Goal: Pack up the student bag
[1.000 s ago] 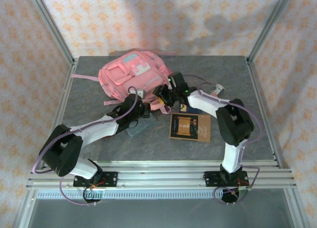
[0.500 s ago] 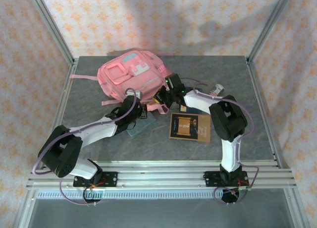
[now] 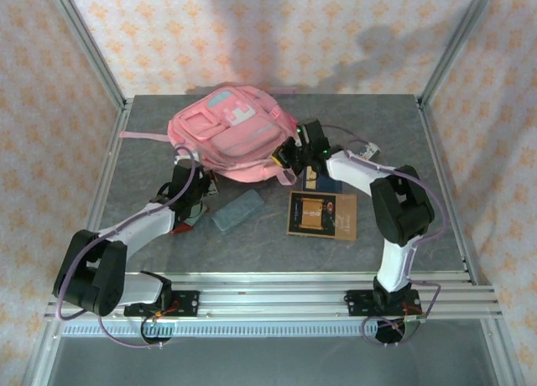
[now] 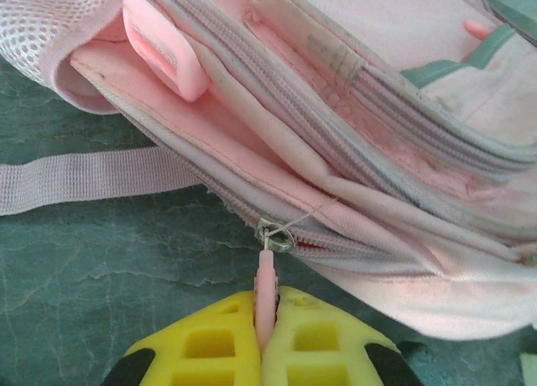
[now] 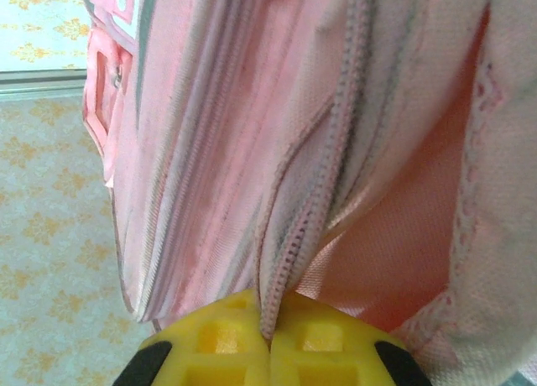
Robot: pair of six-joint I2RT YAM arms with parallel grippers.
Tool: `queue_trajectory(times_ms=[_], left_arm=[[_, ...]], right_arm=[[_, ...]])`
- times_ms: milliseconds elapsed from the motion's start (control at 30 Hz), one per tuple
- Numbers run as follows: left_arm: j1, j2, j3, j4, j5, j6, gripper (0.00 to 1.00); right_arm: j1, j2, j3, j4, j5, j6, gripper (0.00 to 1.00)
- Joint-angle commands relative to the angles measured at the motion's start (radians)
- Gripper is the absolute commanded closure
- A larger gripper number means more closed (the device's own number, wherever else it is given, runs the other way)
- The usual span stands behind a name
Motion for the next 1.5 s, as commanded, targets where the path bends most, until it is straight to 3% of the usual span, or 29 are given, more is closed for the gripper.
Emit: queue_trajectory(times_ms=[0, 200, 333, 500, 700, 900, 1033, 1100, 1267, 1467], left_arm=[[-0.032, -0.052, -0.020, 0.022, -0.011, -0.021, 1.00], [-0.187, -0.007, 0.025, 0.043, -0.031, -0.033, 1.00], [-0.210, 0.070, 0.063, 0.097, -0.040, -0.038, 1.00], [-0.215, 0.126, 0.105, 0.130, -0.024, -0.032, 1.00], [-0.218, 0.135, 0.123, 0.126, -0.013, -0.023, 1.00], [-0.225, 0.121, 0.111, 0.122, -0.001, -0.024, 1.00], [-0.239, 0.106, 0.098, 0.128, -0.011, -0.030, 1.00], [-0.244, 0.103, 0.093, 0.126, -0.017, -0.033, 1.00], [-0.244, 0.073, 0.060, 0.110, -0.055, -0.029, 1.00], [-0.132, 0.000, -0.018, 0.075, -0.072, -0.028, 1.00]], right_arm=[[-0.057, 0.054, 0.148, -0.035, 0.123, -0.081, 1.00], [-0.093, 0.153, 0.319, -0.128, 0.170, -0.109, 0.99], [-0.094, 0.189, 0.384, -0.222, 0.175, -0.132, 0.69], [-0.092, 0.055, 0.214, -0.185, 0.136, -0.126, 0.54], [-0.045, -0.125, -0.044, -0.086, 0.094, -0.108, 0.49], [0.037, -0.080, -0.066, -0.025, 0.095, -0.081, 0.49], [0.083, 0.032, 0.041, -0.026, 0.123, -0.079, 0.49], [0.091, 0.098, 0.092, -0.035, 0.118, -0.070, 0.54], [0.083, 0.153, 0.128, -0.011, 0.117, -0.040, 0.99], [0.028, 0.071, 0.072, 0.022, 0.142, -0.025, 1.00]])
